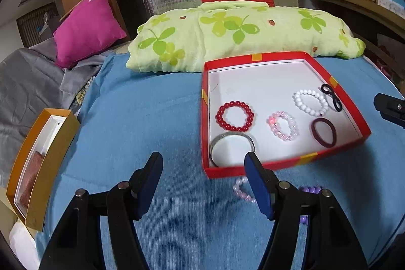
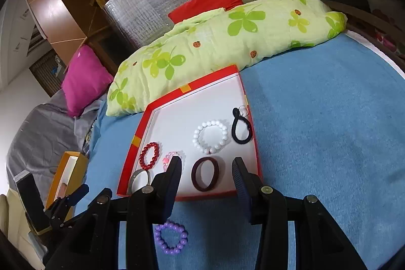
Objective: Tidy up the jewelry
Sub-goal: 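Withdraw both grippers from the box toward the bracelets left on the cloth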
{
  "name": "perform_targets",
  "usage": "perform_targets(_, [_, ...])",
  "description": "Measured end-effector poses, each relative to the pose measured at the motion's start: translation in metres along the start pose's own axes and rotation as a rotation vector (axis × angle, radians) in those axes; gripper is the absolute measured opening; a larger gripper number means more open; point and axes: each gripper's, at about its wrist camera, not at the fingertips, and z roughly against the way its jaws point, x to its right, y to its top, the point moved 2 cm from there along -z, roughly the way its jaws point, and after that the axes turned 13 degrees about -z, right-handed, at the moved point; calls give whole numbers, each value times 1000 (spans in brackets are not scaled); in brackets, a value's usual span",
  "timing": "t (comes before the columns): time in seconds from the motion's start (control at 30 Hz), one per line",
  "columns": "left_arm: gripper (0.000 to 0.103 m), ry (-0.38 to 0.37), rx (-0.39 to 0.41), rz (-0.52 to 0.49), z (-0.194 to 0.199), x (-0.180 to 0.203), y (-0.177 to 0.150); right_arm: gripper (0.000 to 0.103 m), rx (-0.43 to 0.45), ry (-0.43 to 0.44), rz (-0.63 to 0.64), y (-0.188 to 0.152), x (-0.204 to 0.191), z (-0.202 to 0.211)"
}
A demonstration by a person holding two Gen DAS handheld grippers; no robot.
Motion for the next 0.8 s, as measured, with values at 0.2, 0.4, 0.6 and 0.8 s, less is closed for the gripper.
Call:
perform_targets(0.2, [68,-5,8,8,10,-2,-9,44,-7,-13,31,-16,0,9])
perform_targets(0.4, [68,-6,11,23,15,-8,-15,44,-36,-9,46,-38,-1,18])
perform_targets(0.6, [68,-1,8,15,17,-11,-19,44,-85,-23,57,-54,-5,8])
perform_targets(0.8, [68,8,3,4,16,-16,-23,44,-119,-20,83,-63,-15,-4])
